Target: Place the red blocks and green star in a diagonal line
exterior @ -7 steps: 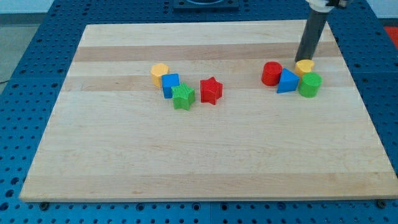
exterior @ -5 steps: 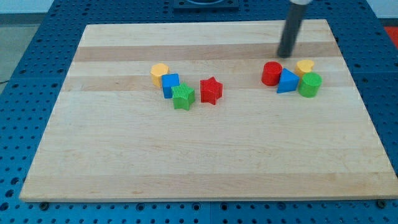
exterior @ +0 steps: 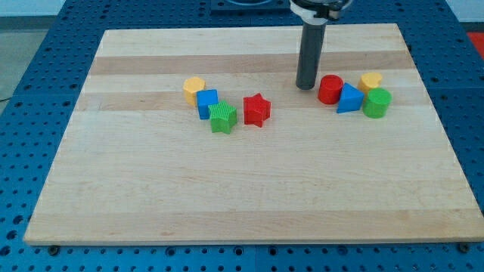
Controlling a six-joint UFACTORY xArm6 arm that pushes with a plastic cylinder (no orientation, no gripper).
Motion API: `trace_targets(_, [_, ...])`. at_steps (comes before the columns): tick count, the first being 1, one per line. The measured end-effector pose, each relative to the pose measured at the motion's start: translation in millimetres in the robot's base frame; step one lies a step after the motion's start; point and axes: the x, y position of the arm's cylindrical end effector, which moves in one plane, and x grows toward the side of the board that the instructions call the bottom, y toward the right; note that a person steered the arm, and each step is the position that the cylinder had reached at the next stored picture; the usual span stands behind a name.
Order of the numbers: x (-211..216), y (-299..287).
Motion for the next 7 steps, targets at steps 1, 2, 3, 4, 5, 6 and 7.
trace_targets(1, [2,4])
trace_targets(2, [2,-6])
trace_targets(3, [14,-11])
trace_targets(4, [17,-5])
trace_targets(5, [17,12])
trace_targets(6, [17,19])
trace_targets(7, [17,-17])
